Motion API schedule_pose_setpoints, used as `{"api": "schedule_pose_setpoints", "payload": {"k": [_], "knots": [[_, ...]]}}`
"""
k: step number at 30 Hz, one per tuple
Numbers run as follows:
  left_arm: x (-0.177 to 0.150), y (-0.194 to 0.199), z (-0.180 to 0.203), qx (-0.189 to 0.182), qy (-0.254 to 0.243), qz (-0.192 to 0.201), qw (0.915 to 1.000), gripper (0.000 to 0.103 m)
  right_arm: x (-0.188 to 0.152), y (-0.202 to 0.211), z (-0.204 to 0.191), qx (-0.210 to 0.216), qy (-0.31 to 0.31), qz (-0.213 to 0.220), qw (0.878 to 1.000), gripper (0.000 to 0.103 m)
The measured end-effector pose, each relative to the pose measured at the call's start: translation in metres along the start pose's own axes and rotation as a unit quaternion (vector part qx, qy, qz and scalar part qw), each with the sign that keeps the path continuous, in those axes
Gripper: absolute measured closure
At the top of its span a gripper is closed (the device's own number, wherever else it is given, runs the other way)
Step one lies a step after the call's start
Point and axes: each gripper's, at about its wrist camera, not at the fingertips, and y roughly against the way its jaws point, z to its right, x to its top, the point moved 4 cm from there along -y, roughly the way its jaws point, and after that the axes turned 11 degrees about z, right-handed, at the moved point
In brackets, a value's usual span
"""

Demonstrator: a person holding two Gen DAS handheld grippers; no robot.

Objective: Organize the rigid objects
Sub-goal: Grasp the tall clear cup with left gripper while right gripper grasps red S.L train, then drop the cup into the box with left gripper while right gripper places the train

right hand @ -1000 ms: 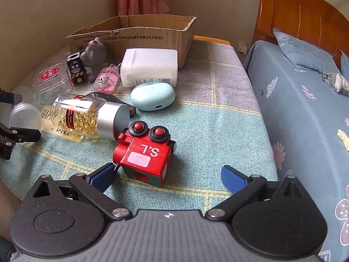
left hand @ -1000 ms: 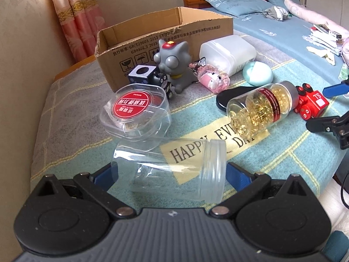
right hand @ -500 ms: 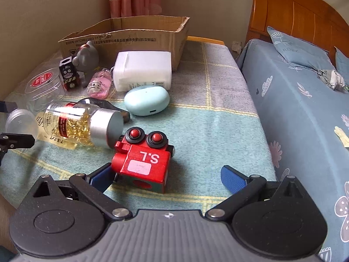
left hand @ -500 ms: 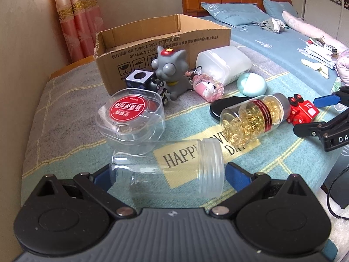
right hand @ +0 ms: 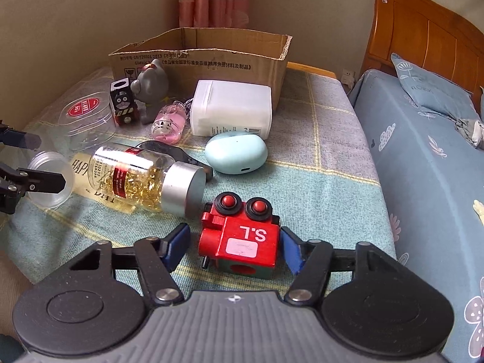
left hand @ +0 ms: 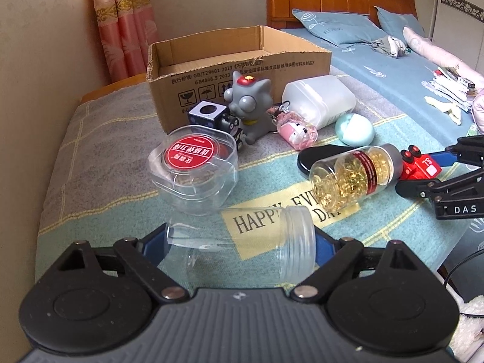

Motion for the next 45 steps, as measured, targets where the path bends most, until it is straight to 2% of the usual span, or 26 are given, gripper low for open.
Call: {"api": "schedule_pose_setpoints", "payload": {"k": [2,11,16,22,26,31,33,35,38,45], "knots": [[0.001,0.001,0.000,-0.001,0.003,-0.001,1.0000,0.012,0.000,0.001,0.002,0.001,0.001,-0.005,1.000,0.047],[0.021,0.013,0.004,-0.002,0.009,-0.012,0.9999,0.012,0.013,0.016,0.016,0.005,0.024,-0.016,1.000,0.047],[0.057,0.020,0.005,0.001,-0.005,-0.003,1.0000,0.012,0.043,0.028,0.024,0.031,0.054,0.000,0.998,0.047],[0.115,0.010,-0.001,0.007,-0.019,0.031,0.9993,0.012,0.086,0.035,0.030,0.072,0.058,0.028,0.995,0.047],[0.156,-0.014,-0.013,0.021,-0.019,0.045,0.9986,0.012,0.111,0.036,0.032,0.087,0.057,0.050,0.993,0.047],[0.192,-0.059,-0.030,0.047,-0.008,0.038,0.9981,0.012,0.139,0.026,0.036,0.087,0.063,0.065,0.992,0.047],[0.198,-0.077,-0.038,0.058,0.007,0.036,0.9976,0.012,0.146,0.019,0.036,0.087,0.066,0.063,0.992,0.047],[0.198,-0.090,-0.044,0.052,0.027,0.024,0.9980,0.010,0.152,0.012,0.035,0.089,0.066,0.059,0.992,0.047],[0.193,-0.095,-0.050,0.064,0.042,0.020,0.9969,0.010,0.159,0.004,0.034,0.089,0.069,0.056,0.992,0.047],[0.179,-0.075,-0.045,0.061,0.009,0.026,0.9978,0.006,0.181,-0.014,0.029,0.093,0.075,0.055,0.991,0.047]]}}
